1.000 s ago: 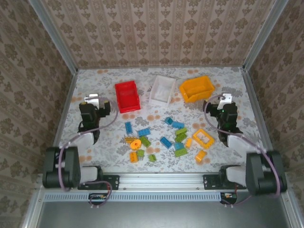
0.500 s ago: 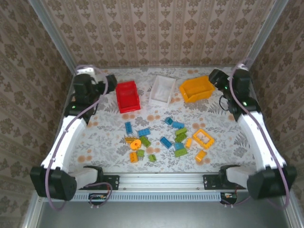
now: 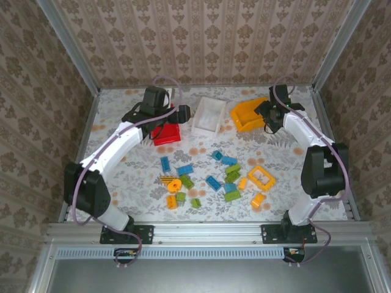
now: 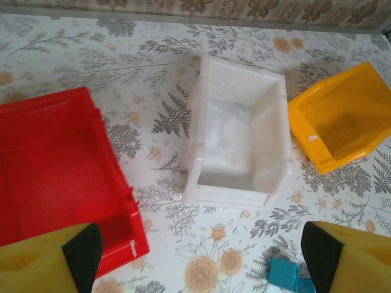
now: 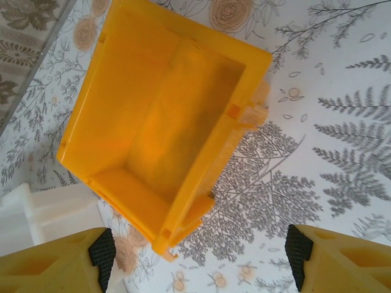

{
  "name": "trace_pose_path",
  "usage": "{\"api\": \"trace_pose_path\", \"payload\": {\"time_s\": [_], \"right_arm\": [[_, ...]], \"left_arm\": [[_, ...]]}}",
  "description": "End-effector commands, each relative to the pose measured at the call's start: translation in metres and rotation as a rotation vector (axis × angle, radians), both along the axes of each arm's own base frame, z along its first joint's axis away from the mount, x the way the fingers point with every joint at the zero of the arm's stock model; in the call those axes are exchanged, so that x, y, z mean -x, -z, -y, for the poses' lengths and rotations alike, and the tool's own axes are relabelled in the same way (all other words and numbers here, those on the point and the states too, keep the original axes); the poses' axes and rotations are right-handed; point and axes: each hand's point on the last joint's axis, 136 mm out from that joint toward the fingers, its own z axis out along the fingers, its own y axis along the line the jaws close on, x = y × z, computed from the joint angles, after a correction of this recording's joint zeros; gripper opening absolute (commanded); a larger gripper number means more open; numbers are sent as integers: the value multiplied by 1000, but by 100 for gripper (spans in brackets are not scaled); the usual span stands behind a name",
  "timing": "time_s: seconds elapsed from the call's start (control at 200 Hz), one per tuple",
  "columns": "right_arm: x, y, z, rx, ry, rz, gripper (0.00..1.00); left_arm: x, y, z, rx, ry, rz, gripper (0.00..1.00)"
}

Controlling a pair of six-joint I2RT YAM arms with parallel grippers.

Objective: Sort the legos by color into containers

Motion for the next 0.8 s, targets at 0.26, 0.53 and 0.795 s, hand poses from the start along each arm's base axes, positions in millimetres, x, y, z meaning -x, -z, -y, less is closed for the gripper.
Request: {"api": "trace_pose_path", "payload": {"time_s": [0.26, 0.53, 0.795], "right_arm": [[-16, 49, -5, -52, 58, -88, 66], [-21, 68, -4, -15, 20, -128, 43], [-16, 63, -2, 43, -50, -153, 28]], "left_arm": [[-38, 20, 26, -81, 81, -35, 83], [-76, 62, 33, -190, 78, -96, 77], [-105, 88, 35, -212, 73, -139, 77]]}}
